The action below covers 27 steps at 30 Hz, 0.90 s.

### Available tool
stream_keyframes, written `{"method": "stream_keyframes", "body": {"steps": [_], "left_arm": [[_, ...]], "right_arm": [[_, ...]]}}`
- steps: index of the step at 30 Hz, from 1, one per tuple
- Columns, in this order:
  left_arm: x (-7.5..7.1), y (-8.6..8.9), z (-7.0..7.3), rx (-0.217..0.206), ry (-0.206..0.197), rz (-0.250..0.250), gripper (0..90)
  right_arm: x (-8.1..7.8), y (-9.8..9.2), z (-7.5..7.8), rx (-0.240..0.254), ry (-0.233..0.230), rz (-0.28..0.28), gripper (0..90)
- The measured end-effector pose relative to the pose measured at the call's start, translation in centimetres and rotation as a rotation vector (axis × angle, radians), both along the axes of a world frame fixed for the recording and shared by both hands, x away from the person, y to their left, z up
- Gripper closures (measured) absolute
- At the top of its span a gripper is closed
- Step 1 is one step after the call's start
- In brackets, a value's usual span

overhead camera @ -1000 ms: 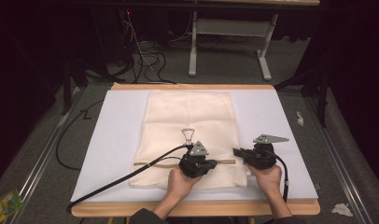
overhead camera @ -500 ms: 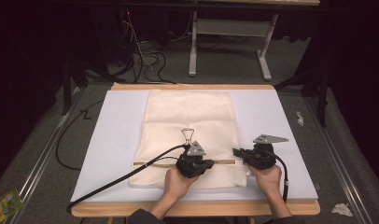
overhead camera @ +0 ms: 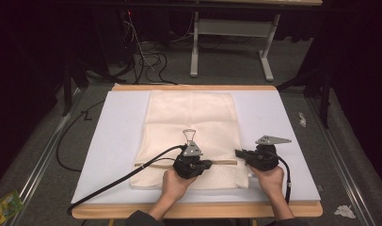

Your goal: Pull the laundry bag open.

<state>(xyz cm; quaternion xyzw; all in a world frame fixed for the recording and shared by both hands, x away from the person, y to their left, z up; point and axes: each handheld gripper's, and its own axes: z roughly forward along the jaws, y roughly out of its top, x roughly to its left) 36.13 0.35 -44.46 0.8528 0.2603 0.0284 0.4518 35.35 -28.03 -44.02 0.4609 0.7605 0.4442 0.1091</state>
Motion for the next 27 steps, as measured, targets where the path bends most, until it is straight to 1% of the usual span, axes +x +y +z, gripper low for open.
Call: {"method": "stream_keyframes", "body": {"steps": [4,8,11,13,18,19,22,23,24,25,27], "left_arm": [[-0.1,0.6,0.1,-0.001,-0.007,0.011,86.9],[0.0,1.6,0.0,-0.005,0.005,0.023,86.9],[-0.1,1.9,0.1,-0.005,-0.001,0.026,86.9],[0.0,2.2,0.2,-0.017,0.002,0.029,86.9],[-0.2,2.4,0.2,-0.018,-0.003,0.028,86.9],[-0.2,2.5,0.1,-0.011,0.000,0.028,86.9],[-0.1,2.8,0.0,-0.012,0.008,0.033,86.9],[0.0,3.1,0.0,-0.021,0.018,0.040,86.9],[0.0,3.1,0.0,-0.021,0.018,0.040,86.9],[0.0,3.4,0.1,-0.014,0.010,0.041,86.9],[0.0,3.6,0.2,-0.017,0.011,0.045,86.9]], "right_arm": [[0.0,-0.2,0.1,-0.005,0.001,-0.004,87.5],[0.1,-0.1,0.0,0.001,0.002,-0.007,87.5],[0.0,-0.1,0.1,0.003,0.002,-0.012,87.5],[0.1,-0.1,0.1,0.009,0.003,-0.011,87.5],[0.1,0.1,0.1,0.003,0.000,-0.007,87.5],[0.1,0.1,0.1,-0.001,0.001,-0.005,87.5],[0.1,0.1,0.0,0.006,0.004,-0.015,87.5],[0.1,0.1,-0.1,0.006,0.005,-0.015,87.5],[0.1,0.1,-0.1,0.006,0.005,-0.015,87.5],[0.1,0.1,-0.1,0.007,0.004,-0.015,87.5],[0.1,0.1,-0.1,0.010,0.001,-0.015,87.5]]}}
